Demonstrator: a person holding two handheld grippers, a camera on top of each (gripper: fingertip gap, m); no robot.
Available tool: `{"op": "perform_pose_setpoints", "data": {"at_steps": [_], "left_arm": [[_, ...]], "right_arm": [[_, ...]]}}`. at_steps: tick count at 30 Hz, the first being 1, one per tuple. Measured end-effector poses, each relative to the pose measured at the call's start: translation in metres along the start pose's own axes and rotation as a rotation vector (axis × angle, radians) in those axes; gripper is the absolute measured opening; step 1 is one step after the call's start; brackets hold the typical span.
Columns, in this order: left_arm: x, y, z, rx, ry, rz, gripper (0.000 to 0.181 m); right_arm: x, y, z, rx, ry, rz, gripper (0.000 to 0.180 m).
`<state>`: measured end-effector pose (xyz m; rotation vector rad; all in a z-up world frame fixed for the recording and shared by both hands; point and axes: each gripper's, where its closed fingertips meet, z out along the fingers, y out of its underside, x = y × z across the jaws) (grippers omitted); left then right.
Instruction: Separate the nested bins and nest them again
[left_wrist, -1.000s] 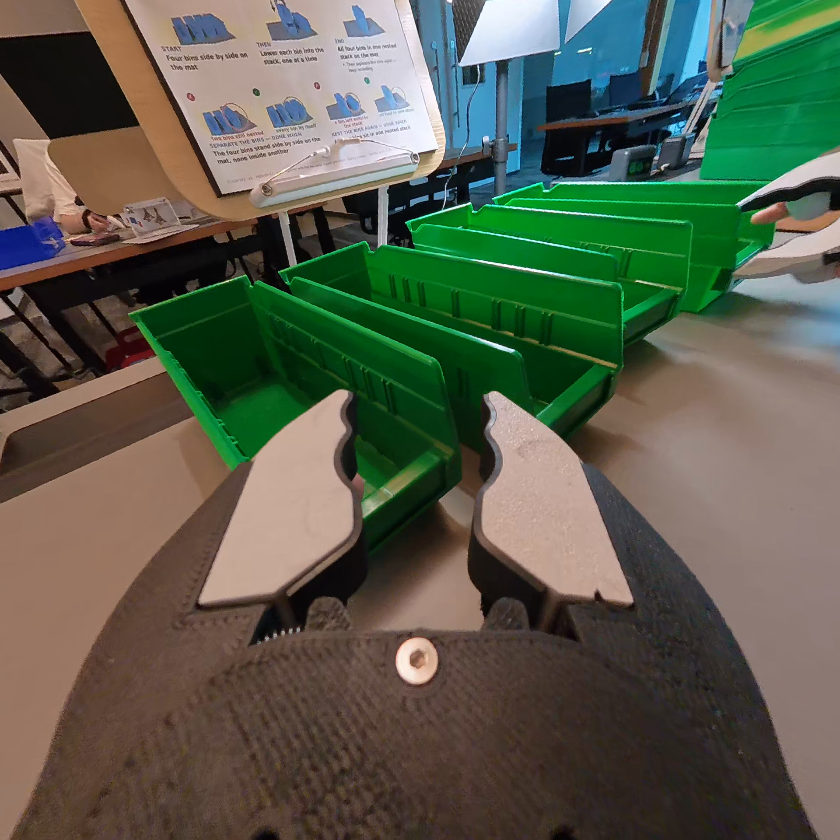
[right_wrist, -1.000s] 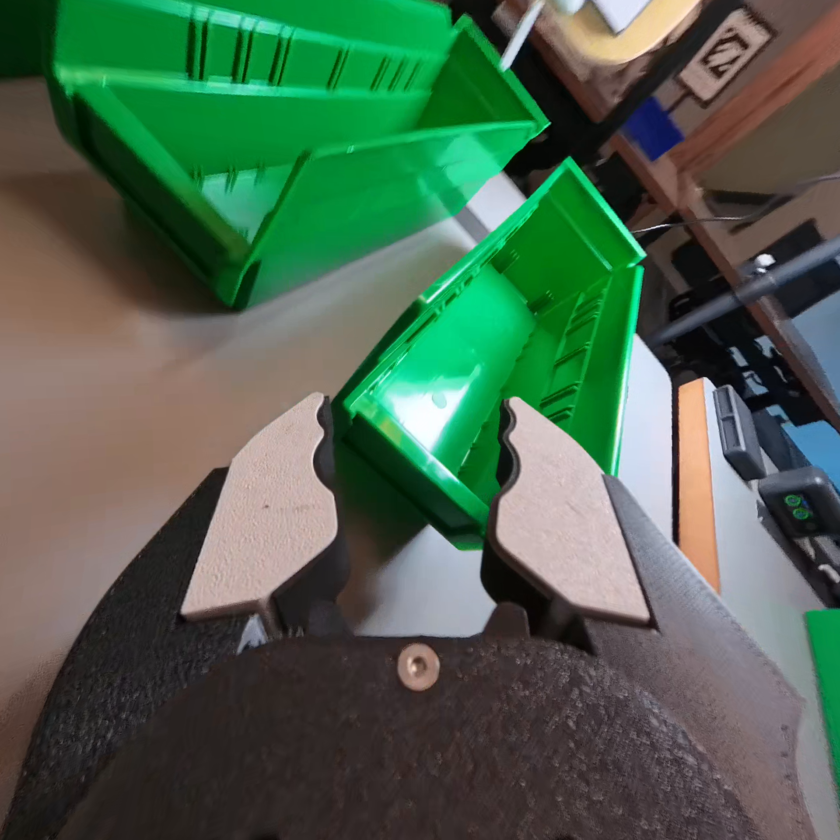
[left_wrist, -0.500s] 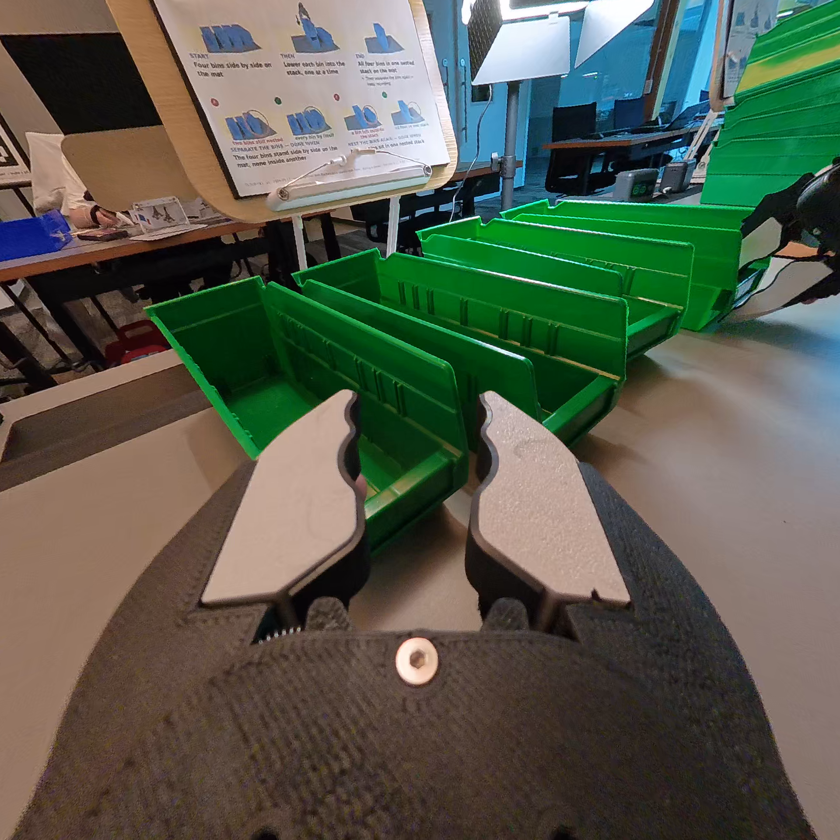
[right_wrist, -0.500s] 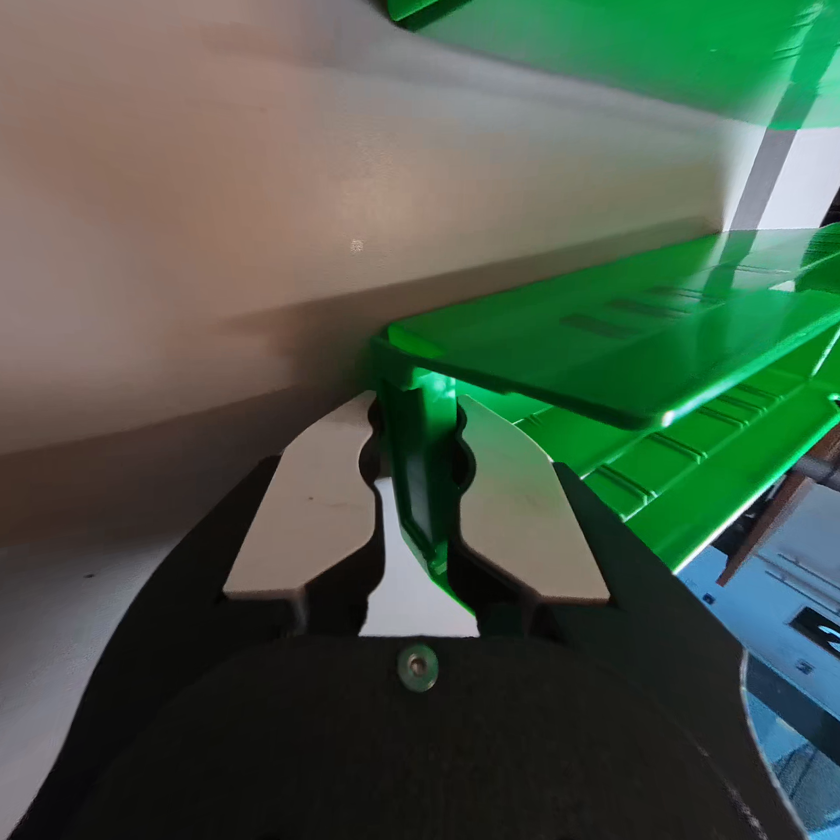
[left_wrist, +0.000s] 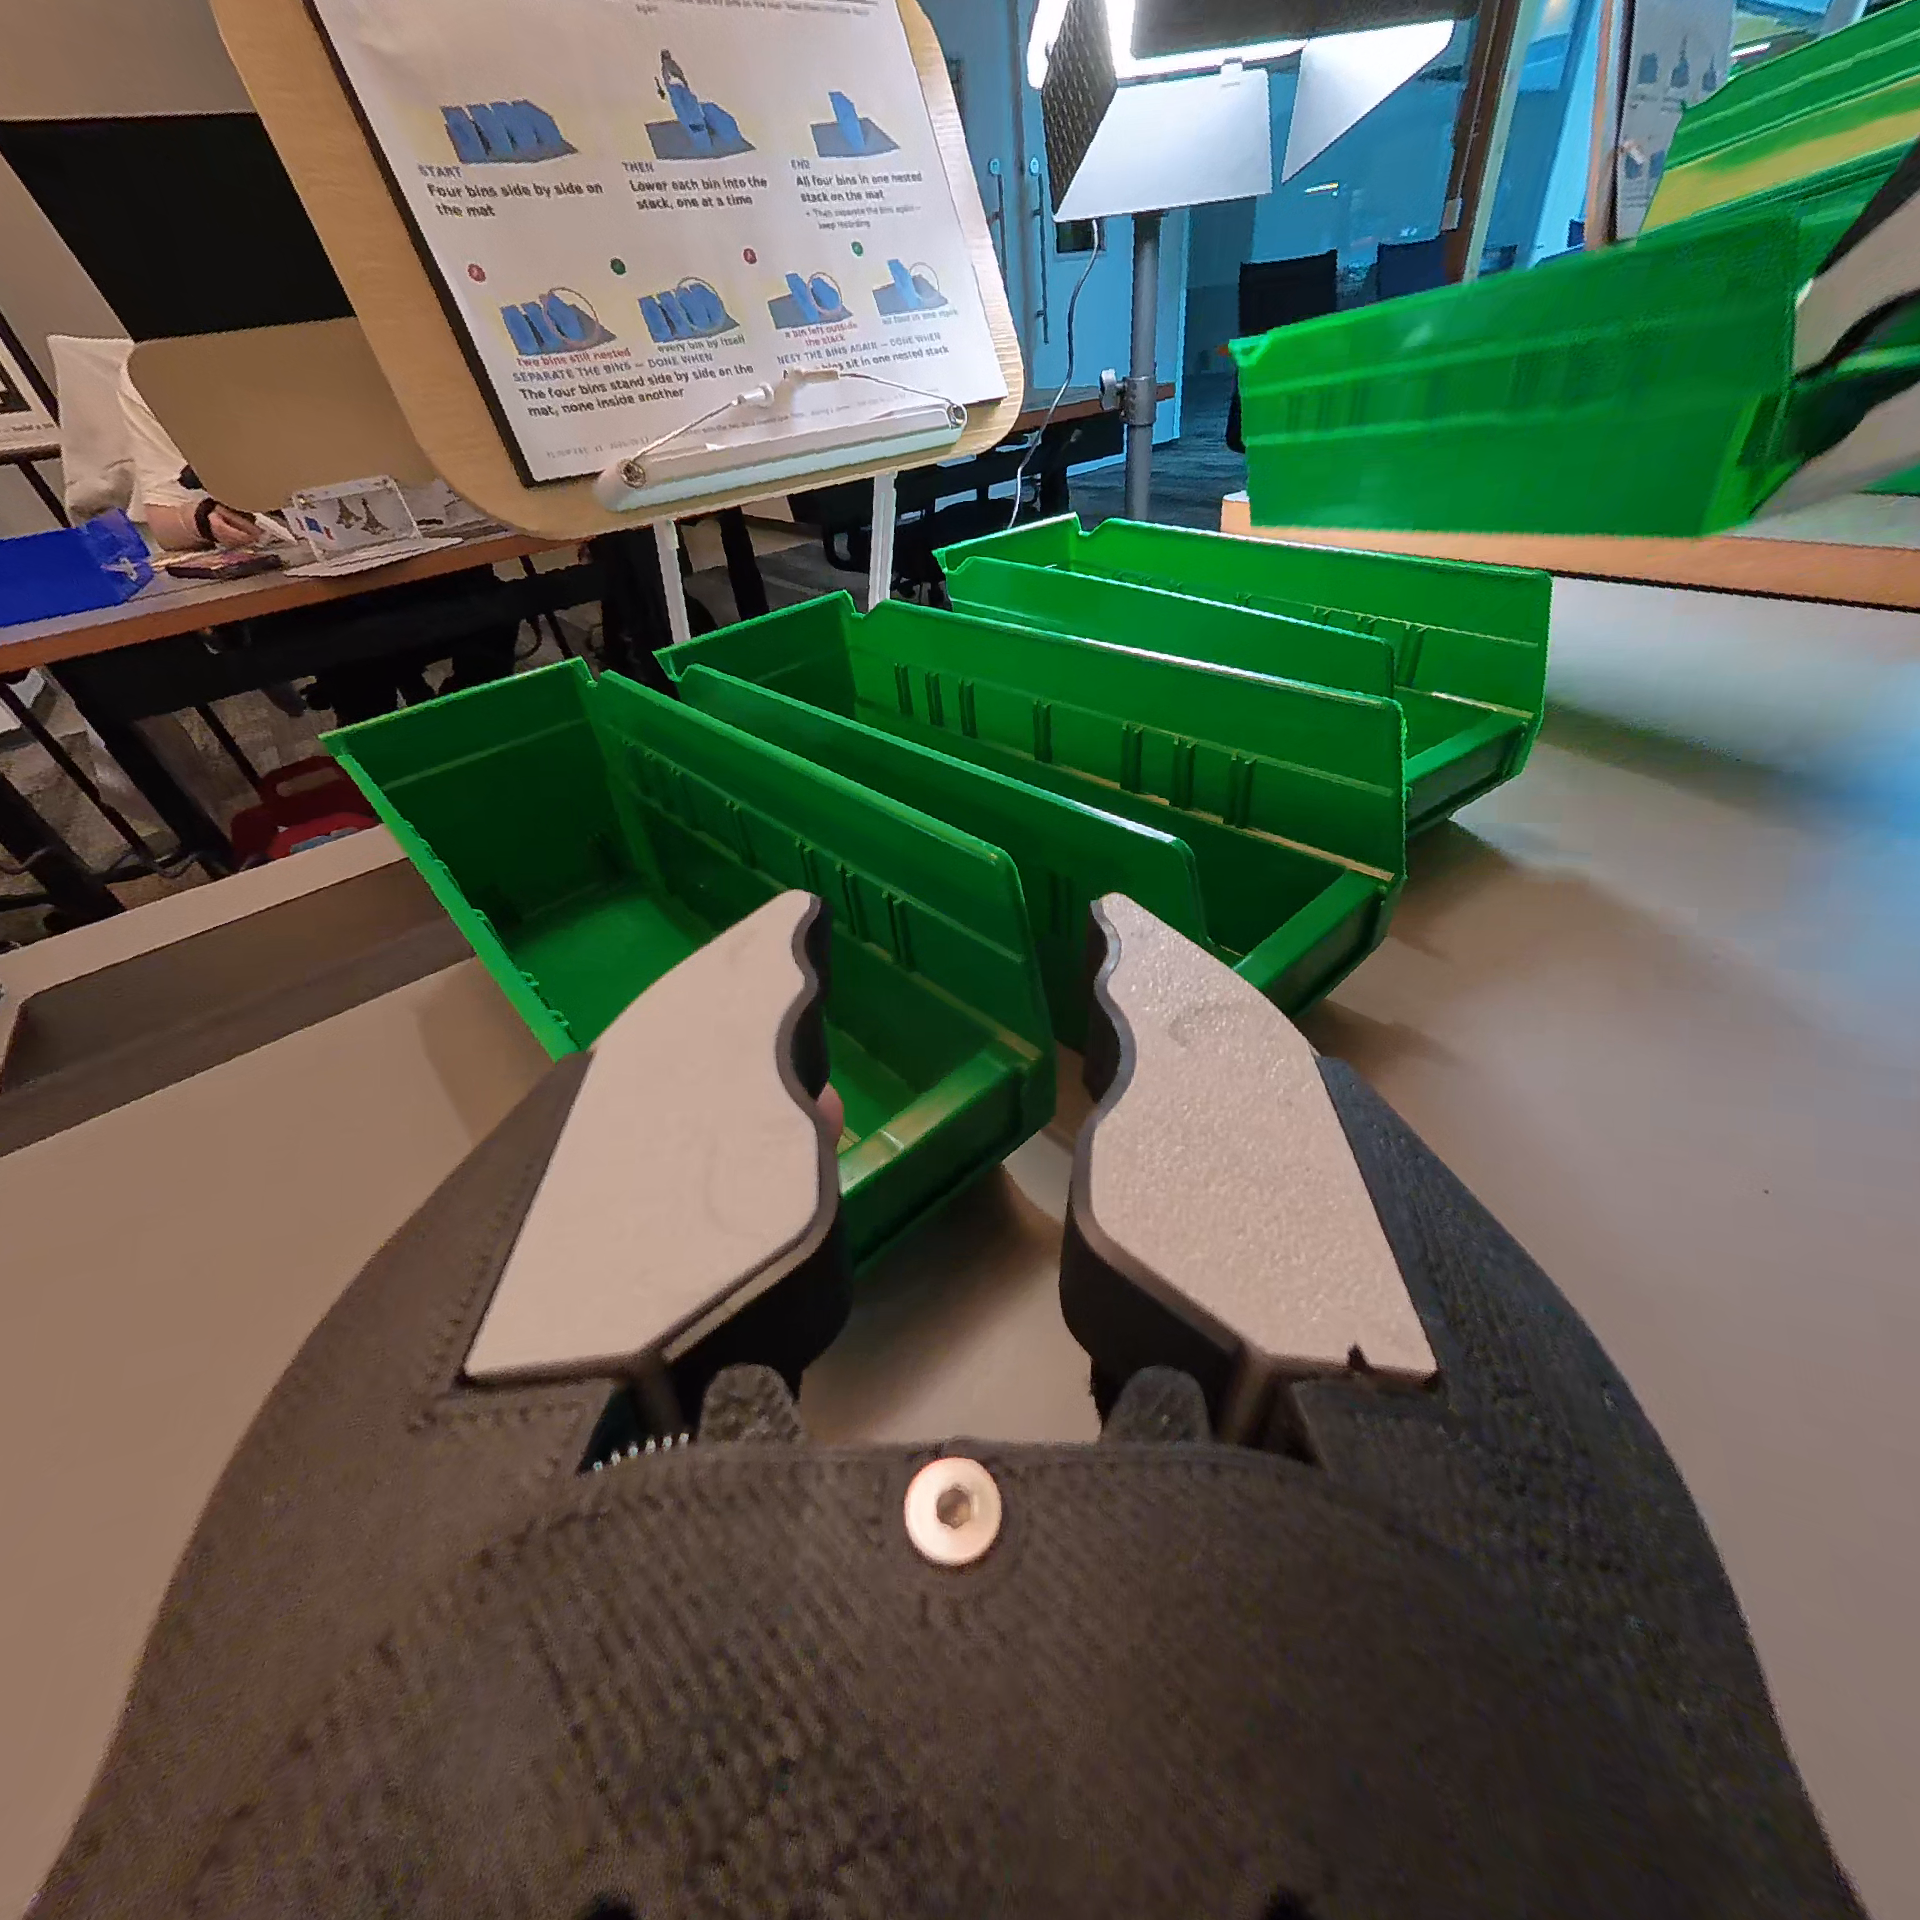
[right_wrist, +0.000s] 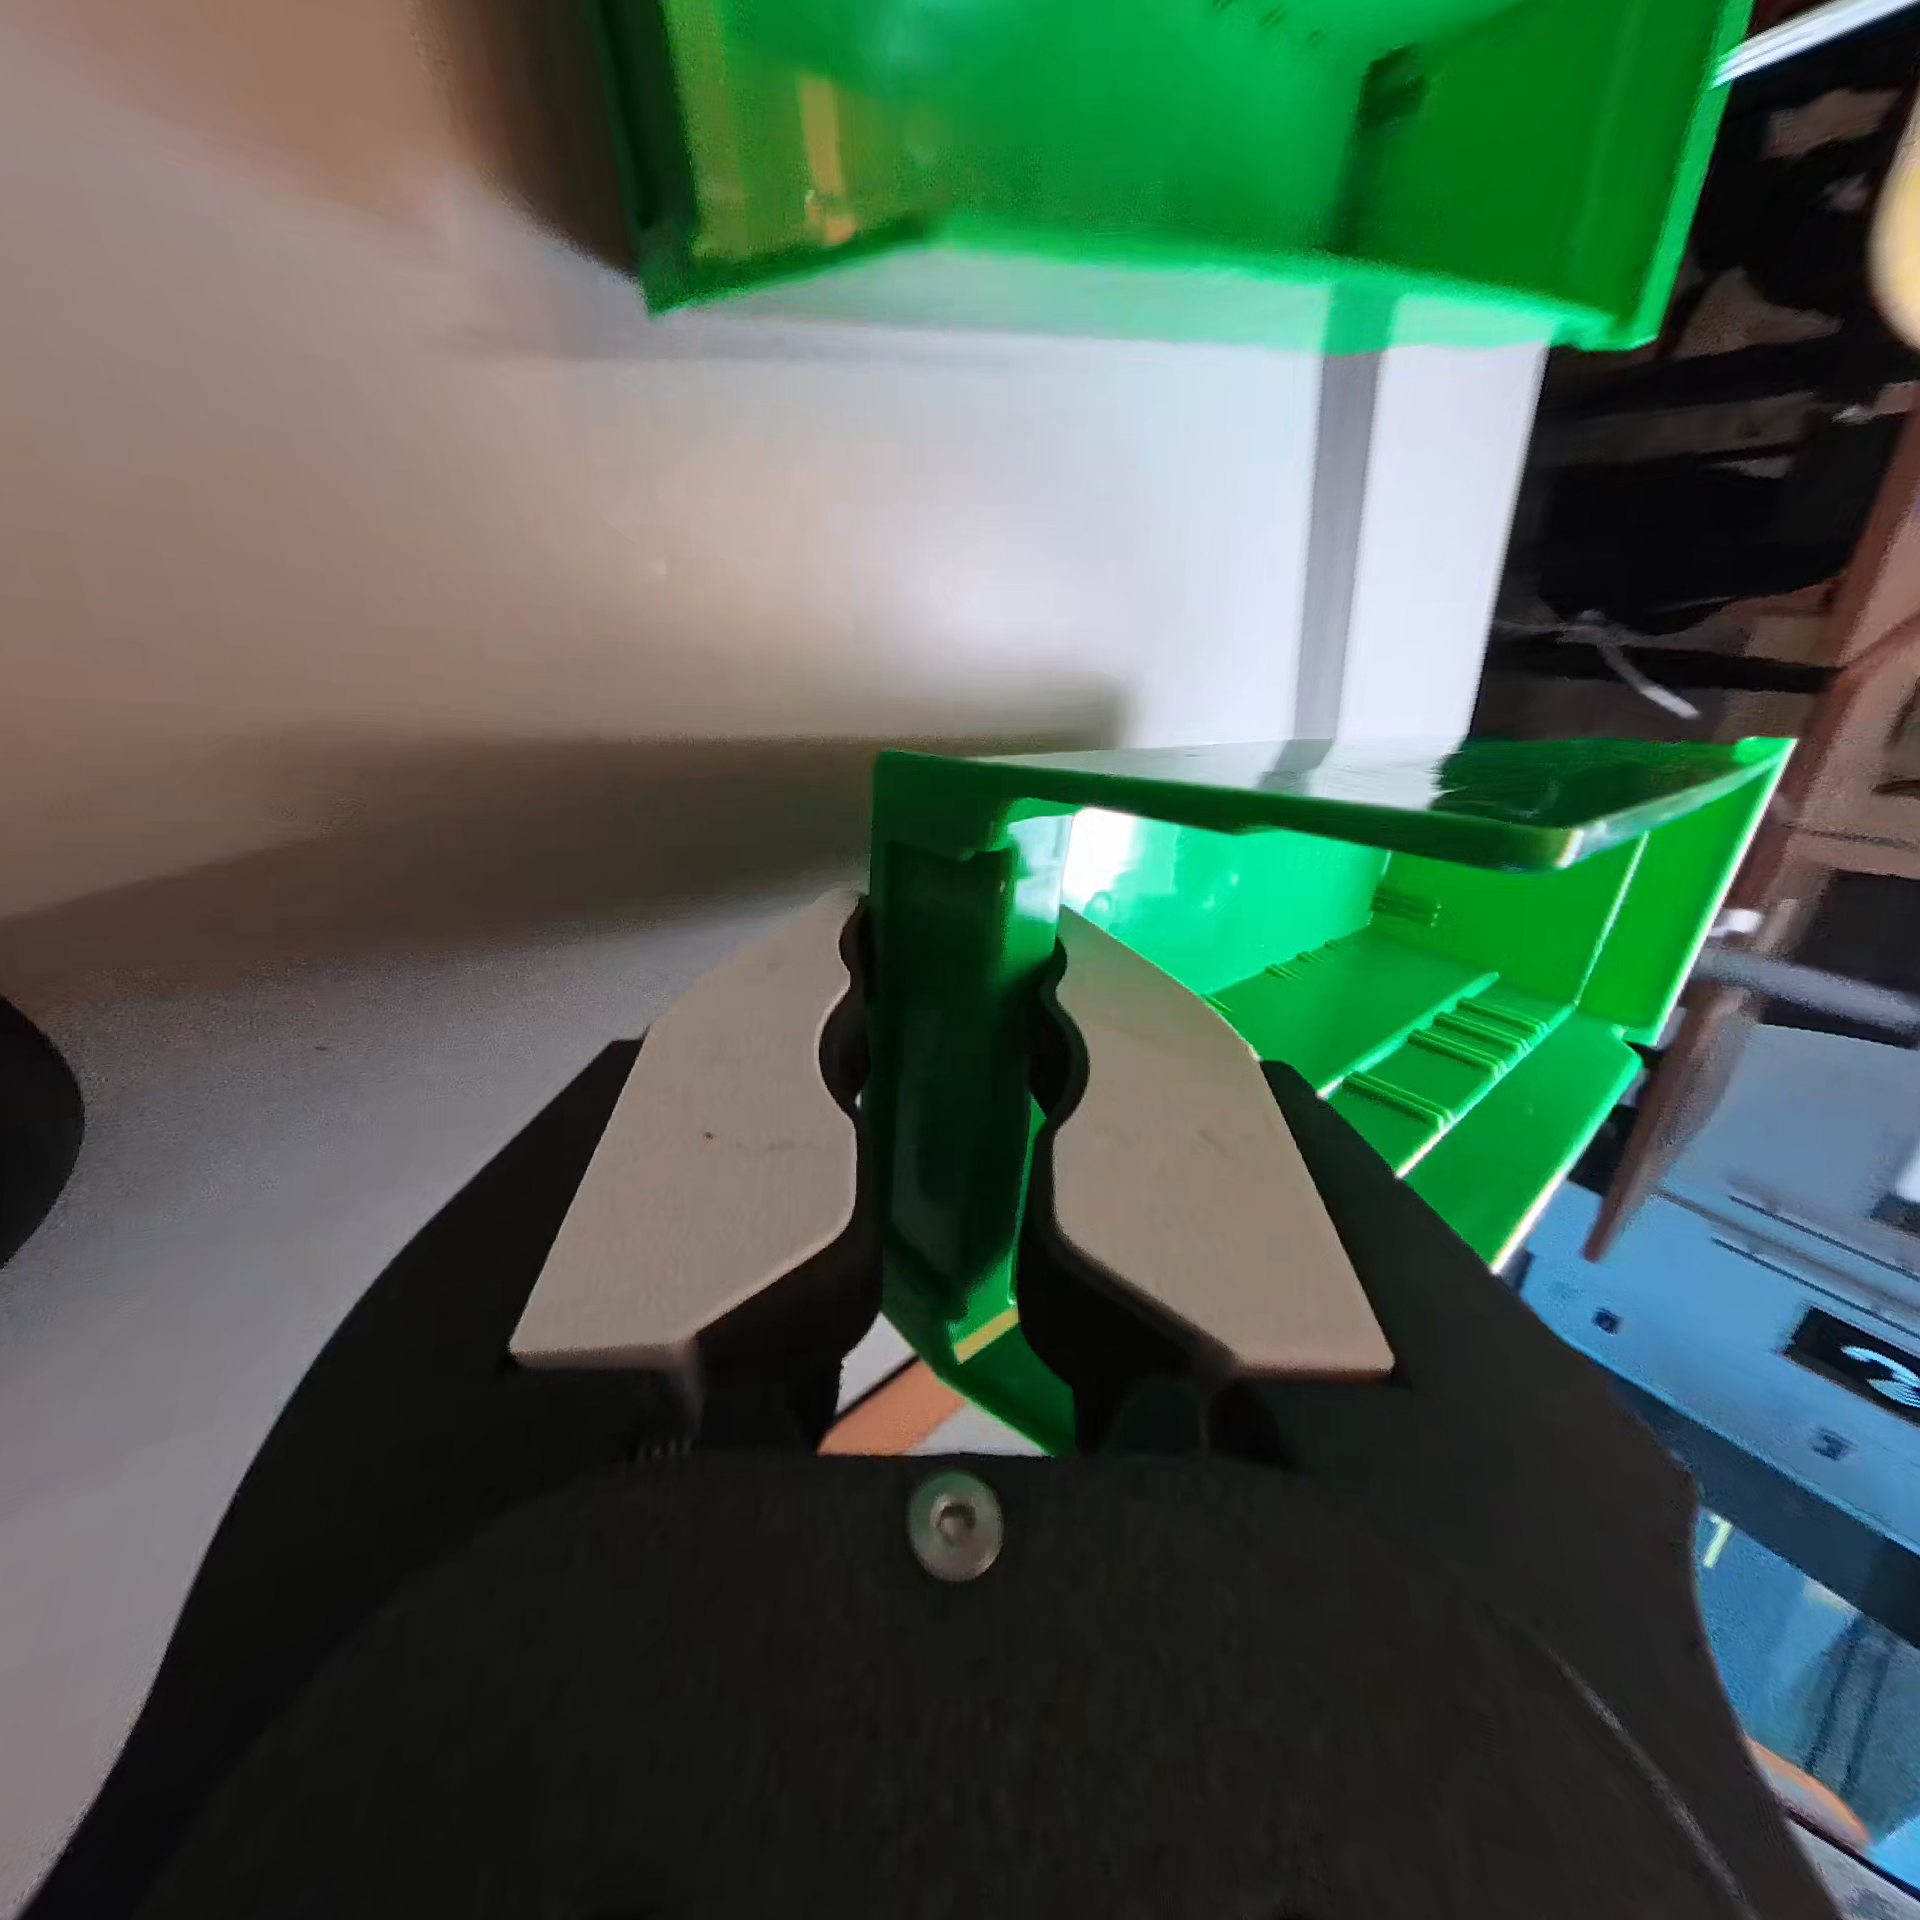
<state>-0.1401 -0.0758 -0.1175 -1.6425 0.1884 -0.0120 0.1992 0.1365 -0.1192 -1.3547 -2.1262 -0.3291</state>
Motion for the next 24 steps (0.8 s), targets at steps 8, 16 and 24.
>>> {"op": "perform_pose_setpoints", "data": {"at_steps": [8,16,24], "left_arm": [[0.000,-0.004,-0.002,0.013,-0.005,0.011,0.046],[0.009,-0.004,-0.002,0.006,0.024,0.019,0.044],[0.012,-0.003,-0.002,0.001,0.032,0.028,0.043]], "right_arm": [[0.059,-0.084,-0.058,0.061,0.081,-0.101,0.028],[0.049,-0.158,-0.017,0.066,-0.007,-0.124,0.028],[0.019,-0.168,0.030,0.035,-0.062,-0.124,0.028]]}}
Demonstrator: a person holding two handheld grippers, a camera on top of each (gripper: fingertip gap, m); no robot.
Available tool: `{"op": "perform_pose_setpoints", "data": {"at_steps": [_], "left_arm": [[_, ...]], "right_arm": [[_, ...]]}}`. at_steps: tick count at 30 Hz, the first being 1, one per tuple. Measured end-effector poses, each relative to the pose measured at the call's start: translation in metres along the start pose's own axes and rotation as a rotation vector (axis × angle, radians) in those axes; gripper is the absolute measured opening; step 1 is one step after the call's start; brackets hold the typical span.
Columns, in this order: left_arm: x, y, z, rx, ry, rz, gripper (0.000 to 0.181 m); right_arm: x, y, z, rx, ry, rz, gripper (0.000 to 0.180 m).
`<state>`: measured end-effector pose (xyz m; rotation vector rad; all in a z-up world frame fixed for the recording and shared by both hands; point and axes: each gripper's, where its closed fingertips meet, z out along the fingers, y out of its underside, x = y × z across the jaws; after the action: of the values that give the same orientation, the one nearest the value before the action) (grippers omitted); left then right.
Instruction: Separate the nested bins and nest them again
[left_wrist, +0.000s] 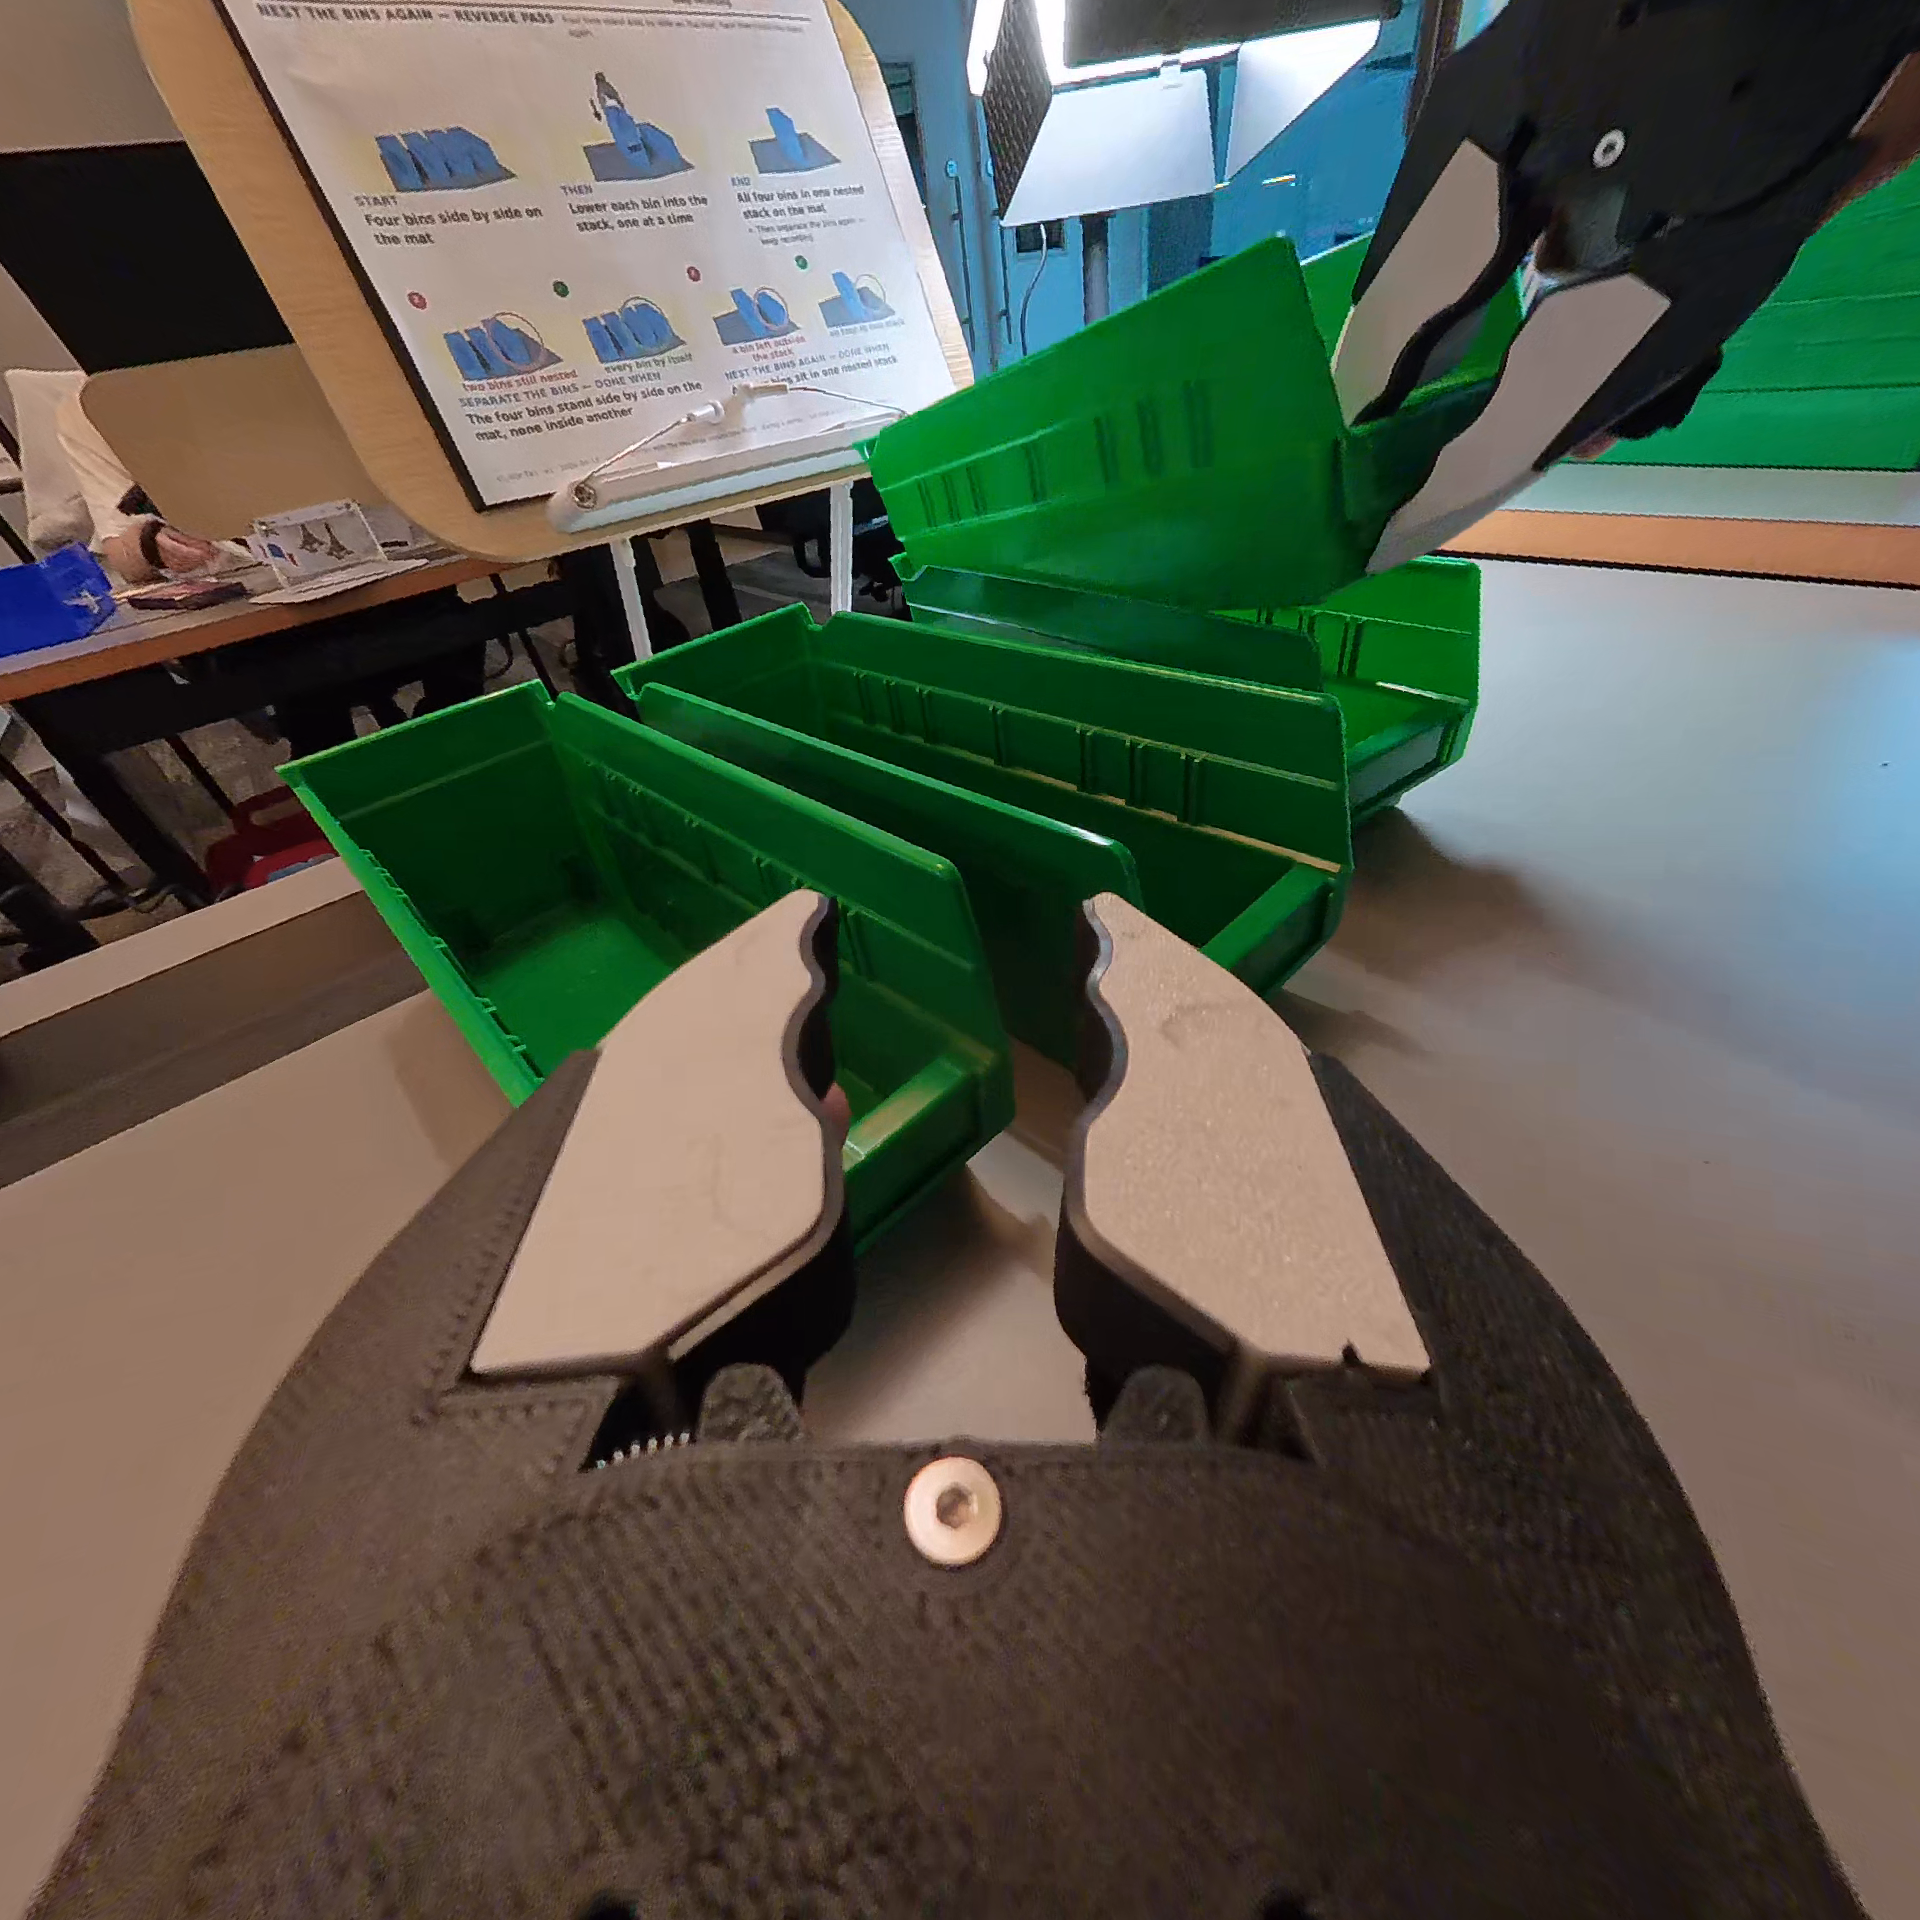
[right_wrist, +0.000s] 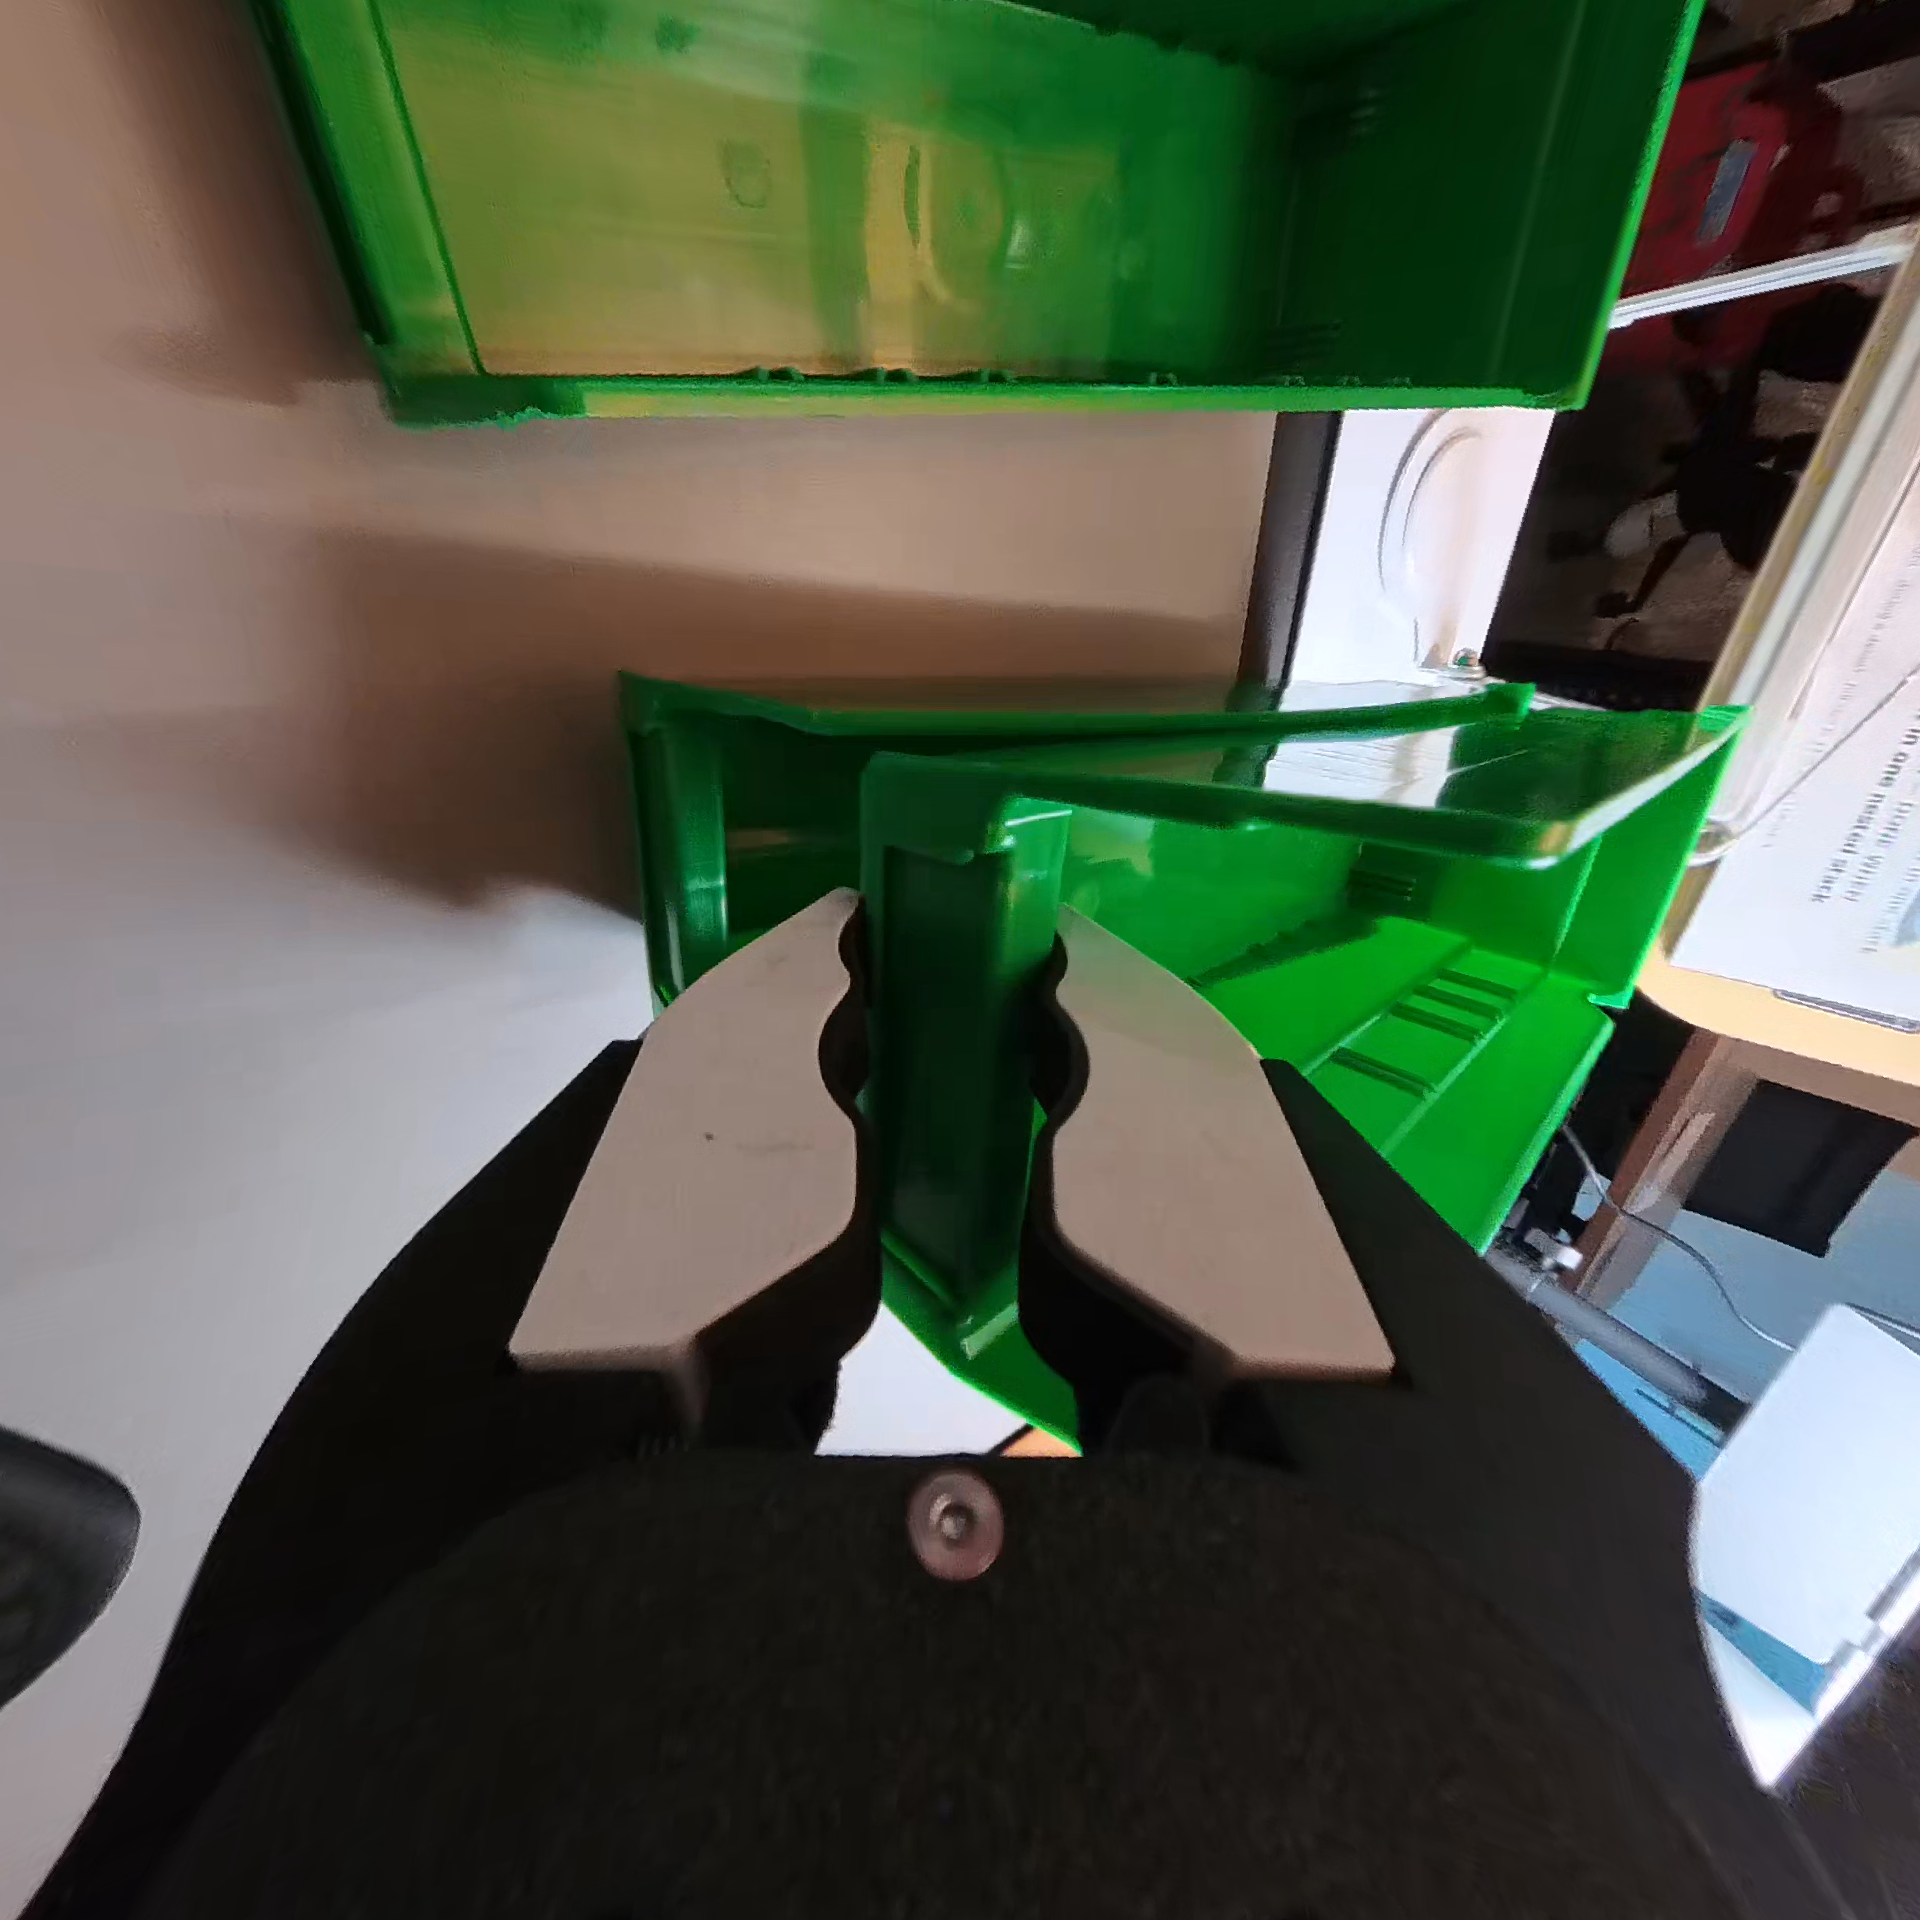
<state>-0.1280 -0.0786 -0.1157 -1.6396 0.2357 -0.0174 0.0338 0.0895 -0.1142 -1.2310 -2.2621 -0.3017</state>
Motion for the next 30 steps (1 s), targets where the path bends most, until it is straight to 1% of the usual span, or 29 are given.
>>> {"op": "perform_pose_setpoints", "data": {"at_steps": [8,17,23,30], "left_arm": [[0.002,0.002,0.001,-0.012,-0.008,0.010,0.043],[0.002,0.004,0.001,-0.019,-0.010,0.013,0.042],[0.003,0.004,0.001,-0.024,-0.011,0.016,0.042],[0.003,0.005,0.002,-0.029,-0.012,0.019,0.041]], "right_arm": [[-0.008,0.001,0.018,0.002,0.034,-0.016,0.027],[-0.016,0.001,0.016,0.039,0.023,0.013,0.028],[-0.026,0.000,0.027,0.050,0.019,-0.009,0.027],[-0.033,0.001,0.032,0.088,0.012,0.014,0.027]]}}
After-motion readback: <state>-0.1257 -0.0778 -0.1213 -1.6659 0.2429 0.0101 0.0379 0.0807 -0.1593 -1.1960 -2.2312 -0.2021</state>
